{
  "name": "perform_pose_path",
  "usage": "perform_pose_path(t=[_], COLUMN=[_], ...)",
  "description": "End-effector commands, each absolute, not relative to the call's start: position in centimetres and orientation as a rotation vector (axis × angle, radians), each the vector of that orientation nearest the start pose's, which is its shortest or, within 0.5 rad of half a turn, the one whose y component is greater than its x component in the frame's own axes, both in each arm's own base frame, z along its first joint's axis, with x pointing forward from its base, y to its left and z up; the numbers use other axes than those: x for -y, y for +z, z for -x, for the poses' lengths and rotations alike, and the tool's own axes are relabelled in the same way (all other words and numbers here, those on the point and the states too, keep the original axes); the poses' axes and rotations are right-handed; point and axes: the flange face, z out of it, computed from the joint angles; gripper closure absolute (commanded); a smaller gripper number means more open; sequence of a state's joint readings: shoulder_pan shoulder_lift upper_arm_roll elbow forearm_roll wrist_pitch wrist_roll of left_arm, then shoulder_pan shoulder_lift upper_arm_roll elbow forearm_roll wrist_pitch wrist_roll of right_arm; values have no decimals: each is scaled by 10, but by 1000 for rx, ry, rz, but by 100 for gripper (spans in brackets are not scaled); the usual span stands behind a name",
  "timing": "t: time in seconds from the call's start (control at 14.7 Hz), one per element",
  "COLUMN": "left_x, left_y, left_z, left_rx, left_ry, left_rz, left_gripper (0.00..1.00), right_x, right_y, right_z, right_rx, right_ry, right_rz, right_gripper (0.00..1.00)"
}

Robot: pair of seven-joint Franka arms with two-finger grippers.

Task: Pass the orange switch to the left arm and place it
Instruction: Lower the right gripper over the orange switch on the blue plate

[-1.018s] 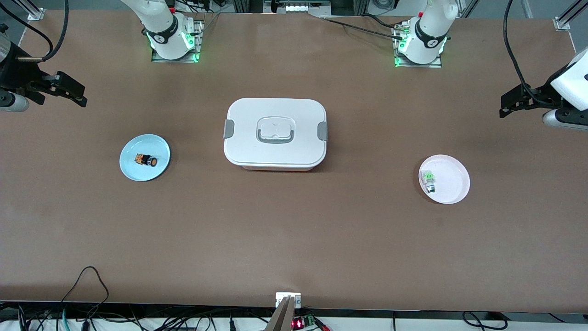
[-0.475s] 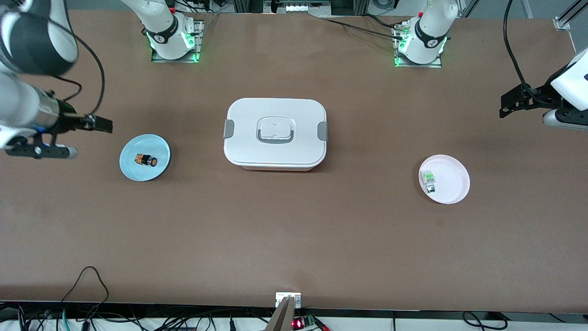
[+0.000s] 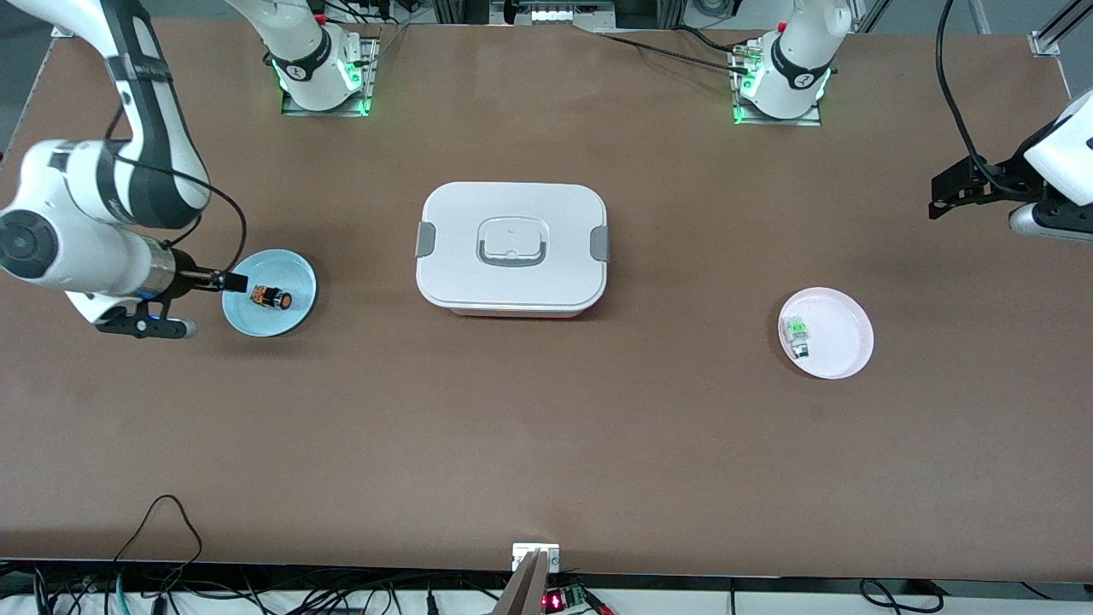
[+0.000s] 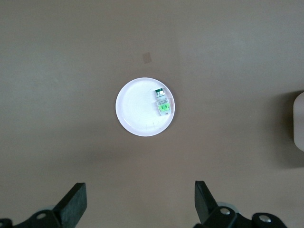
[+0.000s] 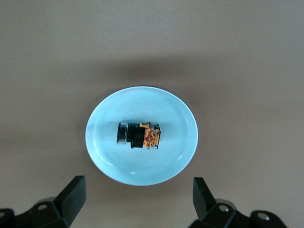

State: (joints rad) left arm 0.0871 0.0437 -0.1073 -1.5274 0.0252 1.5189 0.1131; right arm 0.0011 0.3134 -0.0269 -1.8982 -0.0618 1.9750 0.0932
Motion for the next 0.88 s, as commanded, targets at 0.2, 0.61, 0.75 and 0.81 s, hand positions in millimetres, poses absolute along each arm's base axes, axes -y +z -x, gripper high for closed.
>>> perform_pose_path(t=[0.2, 0.61, 0.75, 0.81], left_x=[5, 20, 19, 16], left_y=[619, 622, 622, 621], left_z=[-562, -558, -557, -557], left_rx=[-195, -232, -224, -217], left_ry=[84, 72, 78, 80], left_rz=[3134, 3122, 3118, 3117], left_gripper=[0, 0, 0, 0], right_x=[16, 17, 16, 17], right_y=[247, 206, 199, 195], right_z=[-595, -586, -584, -584], right_rx=[-103, -101, -98, -97], right_ry=[390, 419, 436, 438], right_rz=[3179, 3174, 3172, 3172], right_gripper=[0, 0, 0, 0])
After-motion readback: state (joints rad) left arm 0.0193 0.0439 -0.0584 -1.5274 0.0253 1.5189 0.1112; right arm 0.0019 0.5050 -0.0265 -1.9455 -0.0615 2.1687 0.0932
